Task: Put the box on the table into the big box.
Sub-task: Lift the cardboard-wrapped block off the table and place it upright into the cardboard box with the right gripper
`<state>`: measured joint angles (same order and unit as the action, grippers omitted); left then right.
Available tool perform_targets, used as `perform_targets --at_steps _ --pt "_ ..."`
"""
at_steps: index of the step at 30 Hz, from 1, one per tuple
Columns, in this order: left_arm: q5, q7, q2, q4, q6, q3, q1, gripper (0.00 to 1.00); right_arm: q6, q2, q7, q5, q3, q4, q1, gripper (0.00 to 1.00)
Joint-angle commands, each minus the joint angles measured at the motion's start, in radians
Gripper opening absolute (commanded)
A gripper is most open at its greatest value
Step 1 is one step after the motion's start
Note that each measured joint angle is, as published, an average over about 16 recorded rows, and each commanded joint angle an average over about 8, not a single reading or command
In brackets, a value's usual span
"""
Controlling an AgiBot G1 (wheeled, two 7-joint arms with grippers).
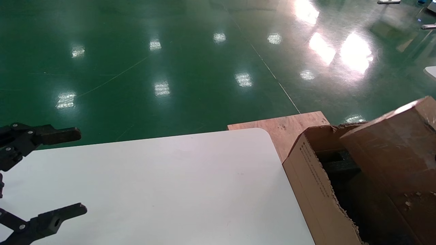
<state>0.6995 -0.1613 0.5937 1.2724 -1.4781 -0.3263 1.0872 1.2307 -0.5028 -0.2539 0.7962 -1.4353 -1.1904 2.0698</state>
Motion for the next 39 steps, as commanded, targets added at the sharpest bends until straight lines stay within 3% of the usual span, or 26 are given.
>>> perform_targets --at_steps 1,6,15,39 --pt "0.000 0.000 0.000 0.000 0.000 0.000 0.000 1.00 -0.026 -0.012 0.007 -0.011 -0.059 0.009 0.024 0.00" --pt "0.000 0.000 0.000 0.000 0.000 0.000 0.000 1.00 -0.075 -0.051 0.013 -0.030 -0.155 0.025 0.079 0.00" --pt "0.000 0.000 0.000 0.000 0.000 0.000 0.000 1.00 -0.106 -0.053 0.043 -0.045 -0.233 0.082 0.142 0.00" --pt "-0.001 0.000 0.000 0.000 0.000 -0.001 0.000 1.00 -0.023 -0.003 0.177 -0.079 -0.417 0.427 0.304 0.00"
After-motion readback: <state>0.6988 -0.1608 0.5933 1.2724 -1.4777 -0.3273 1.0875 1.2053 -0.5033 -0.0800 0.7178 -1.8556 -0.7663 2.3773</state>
